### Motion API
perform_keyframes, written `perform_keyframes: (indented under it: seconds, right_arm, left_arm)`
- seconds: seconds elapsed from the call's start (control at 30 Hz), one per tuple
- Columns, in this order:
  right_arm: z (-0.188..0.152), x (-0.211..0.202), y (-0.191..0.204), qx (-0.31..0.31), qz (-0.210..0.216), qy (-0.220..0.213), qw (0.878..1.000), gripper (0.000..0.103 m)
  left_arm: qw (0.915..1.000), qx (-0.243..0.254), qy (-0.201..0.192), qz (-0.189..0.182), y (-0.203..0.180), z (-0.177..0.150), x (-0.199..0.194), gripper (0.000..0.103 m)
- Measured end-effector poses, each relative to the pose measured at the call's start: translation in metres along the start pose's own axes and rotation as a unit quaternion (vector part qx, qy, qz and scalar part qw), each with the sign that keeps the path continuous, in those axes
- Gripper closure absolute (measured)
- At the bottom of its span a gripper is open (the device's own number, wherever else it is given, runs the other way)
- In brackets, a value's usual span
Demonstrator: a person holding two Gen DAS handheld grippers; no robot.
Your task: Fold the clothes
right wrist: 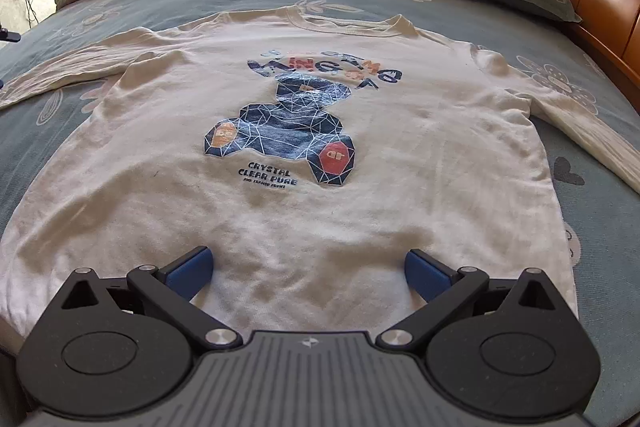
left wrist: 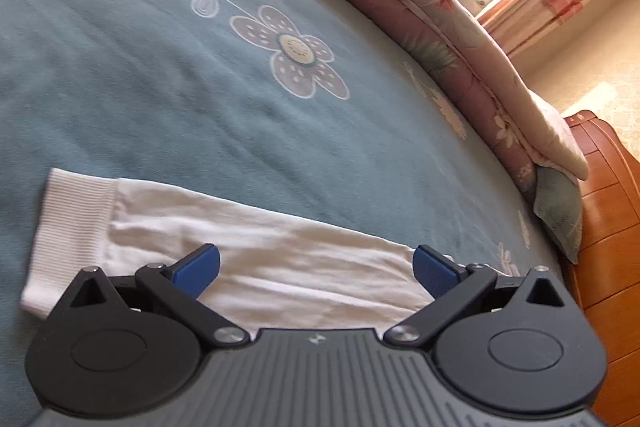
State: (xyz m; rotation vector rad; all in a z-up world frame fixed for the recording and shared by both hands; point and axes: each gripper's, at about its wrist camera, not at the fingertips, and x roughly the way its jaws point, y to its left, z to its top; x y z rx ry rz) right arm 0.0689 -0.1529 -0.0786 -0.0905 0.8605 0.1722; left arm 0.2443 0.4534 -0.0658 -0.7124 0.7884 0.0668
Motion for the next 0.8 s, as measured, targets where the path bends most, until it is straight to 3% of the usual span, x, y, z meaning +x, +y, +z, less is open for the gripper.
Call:
perform_keyframes:
  seconds: [0.07,0.3,0.47,0.5,0.57,0.63,0.7,0.73,0.8]
  right_arm:
    - [0.000,0.000,0.000,-0.001,0.001,0.000,1.000,0.000]
    - [0.000,0.000,0.000,-0.004,0.002,0.000,1.000,0.000]
    - [0.001,0.001,0.001,-0.001,-0.001,-0.002,1.000,0.000]
    - [0.000,0.001,0.001,-0.001,0.000,-0.003,1.000,0.000]
    - [0.000,0.001,0.000,-0.002,0.001,-0.005,1.000,0.000]
    - [-0.001,0.001,-0.001,-0.003,0.002,-0.006,1.000,0.000]
    - [-0.002,0.000,-0.001,-0.003,0.003,-0.008,1.000,0.000]
    - [-0.002,0.000,-0.001,-0.003,0.003,-0.010,1.000,0.000]
    - [-0.002,0.000,-0.001,-0.003,0.002,-0.012,1.000,0.000]
  left_arm:
    - [1.0000,0.004,-0.001,-0.004,-0.003,0.004,0.004,0.001]
    - [0.9972,0.023,-0.029,0.065,0.002,0.011,-0.008,0.001]
    - [0.9961,0.086,0.010,0.019,-0.022,-0.010,-0.008,0.001]
    - [0.9950,0.095,0.019,0.025,-0.023,-0.015,-0.006,0.001]
    - [0.9919,0.098,0.031,0.074,-0.018,-0.023,-0.001,0.001]
    - [0.9872,0.100,0.018,0.123,-0.014,-0.025,-0.006,0.001]
    - [0.9759,0.108,0.012,0.189,-0.024,-0.025,-0.010,0.001]
    - [0.9710,0.122,0.007,0.205,-0.034,-0.027,-0.012,0.001]
    - [0.9708,0.162,-0.006,0.177,-0.062,-0.034,-0.016,0.001]
